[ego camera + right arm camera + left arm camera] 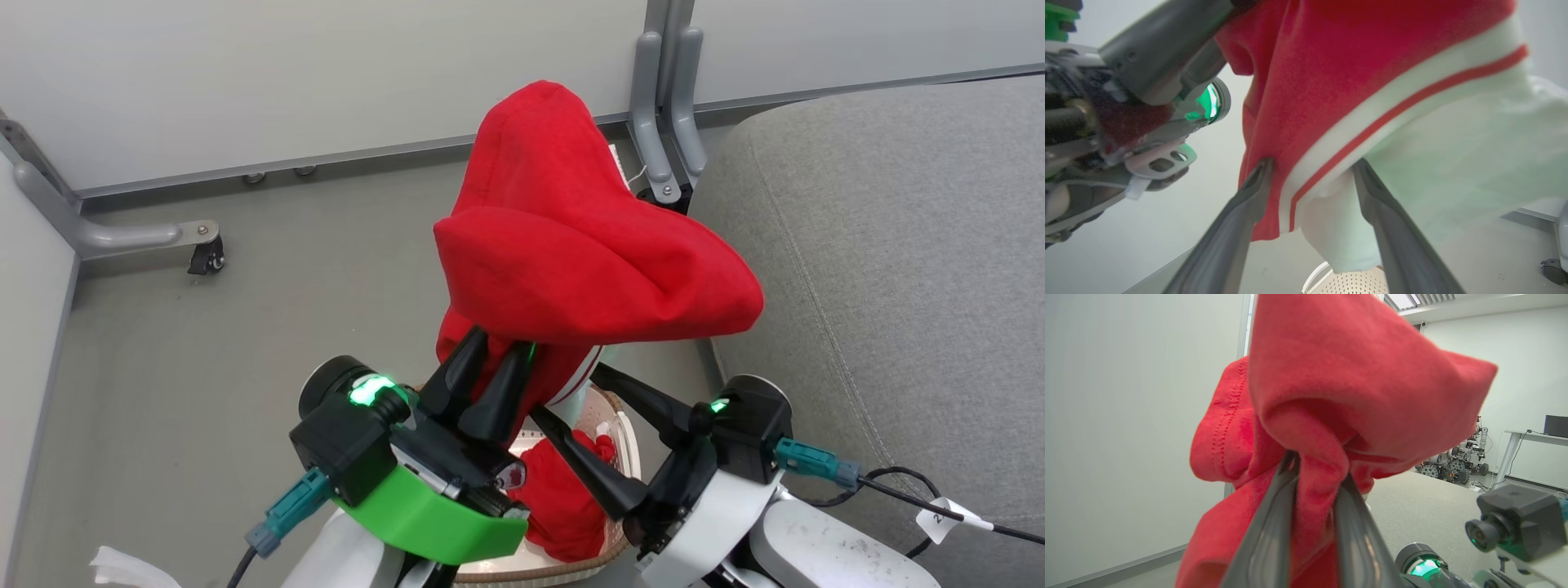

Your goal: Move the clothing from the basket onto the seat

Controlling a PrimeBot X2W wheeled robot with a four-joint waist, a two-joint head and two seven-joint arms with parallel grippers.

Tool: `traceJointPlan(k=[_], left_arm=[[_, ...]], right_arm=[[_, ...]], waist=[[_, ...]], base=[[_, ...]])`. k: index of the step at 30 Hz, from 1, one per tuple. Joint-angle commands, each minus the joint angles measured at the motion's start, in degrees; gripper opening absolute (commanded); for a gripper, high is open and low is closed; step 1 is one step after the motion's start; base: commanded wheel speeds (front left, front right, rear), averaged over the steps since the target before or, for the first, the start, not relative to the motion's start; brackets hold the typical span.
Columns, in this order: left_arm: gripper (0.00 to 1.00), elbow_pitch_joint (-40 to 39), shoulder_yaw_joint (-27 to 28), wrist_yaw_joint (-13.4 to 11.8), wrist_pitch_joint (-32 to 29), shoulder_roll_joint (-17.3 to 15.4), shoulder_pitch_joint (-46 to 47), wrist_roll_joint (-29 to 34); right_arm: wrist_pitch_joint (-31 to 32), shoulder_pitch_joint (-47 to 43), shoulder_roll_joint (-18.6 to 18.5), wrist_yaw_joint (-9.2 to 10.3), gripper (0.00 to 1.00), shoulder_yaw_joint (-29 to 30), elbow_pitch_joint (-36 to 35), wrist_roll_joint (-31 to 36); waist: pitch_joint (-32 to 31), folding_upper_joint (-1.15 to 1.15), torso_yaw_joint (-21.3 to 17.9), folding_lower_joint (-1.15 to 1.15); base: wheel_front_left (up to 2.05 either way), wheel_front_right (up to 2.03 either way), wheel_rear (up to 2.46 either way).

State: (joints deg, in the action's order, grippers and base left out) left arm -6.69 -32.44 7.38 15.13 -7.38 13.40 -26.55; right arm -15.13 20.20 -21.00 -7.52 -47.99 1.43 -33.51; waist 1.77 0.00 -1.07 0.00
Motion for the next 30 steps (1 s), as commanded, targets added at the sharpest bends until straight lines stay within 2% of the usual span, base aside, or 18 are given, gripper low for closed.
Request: traceJointPlan(k=[1, 8, 17, 30], left_arm=[[0.0, 0.3, -0.2, 0.2, 0.0, -0.2, 0.9, -0.3], [0.0, 0.8, -1.3, 0.2, 0.0, 0.2, 0.8, -0.5], [0.0, 1.5, -1.9, 0.2, 0.0, 0.4, -0.4, -0.7], [0.0, 2.2, -2.7, 0.2, 0.0, 0.6, -0.6, -0.8]], right_arm=[[0.0, 0.8, 0.3, 0.06, 1.0, -0.2, 0.1, 0.3], [0.0, 1.6, 2.3, 0.06, 1.0, 0.5, 0.8, 1.1], [0.0, 0.0, 6.2, 0.06, 1.0, 5.1, 3.9, 3.2], [0.0, 0.8, 11.2, 0.06, 1.0, 8.1, 7.2, 8.8]], waist=[[0.0, 0.0, 0.0, 0.0], [-0.5, 0.0, 0.1, 0.0], [-1.3, 0.0, 0.1, 0.0], [-1.0, 0.0, 0.3, 0.0]], base=[[0.0, 0.0, 0.0], [0.0, 0.0, 0.0], [0.0, 0.0, 0.0], [0.0, 0.0, 0.0]])
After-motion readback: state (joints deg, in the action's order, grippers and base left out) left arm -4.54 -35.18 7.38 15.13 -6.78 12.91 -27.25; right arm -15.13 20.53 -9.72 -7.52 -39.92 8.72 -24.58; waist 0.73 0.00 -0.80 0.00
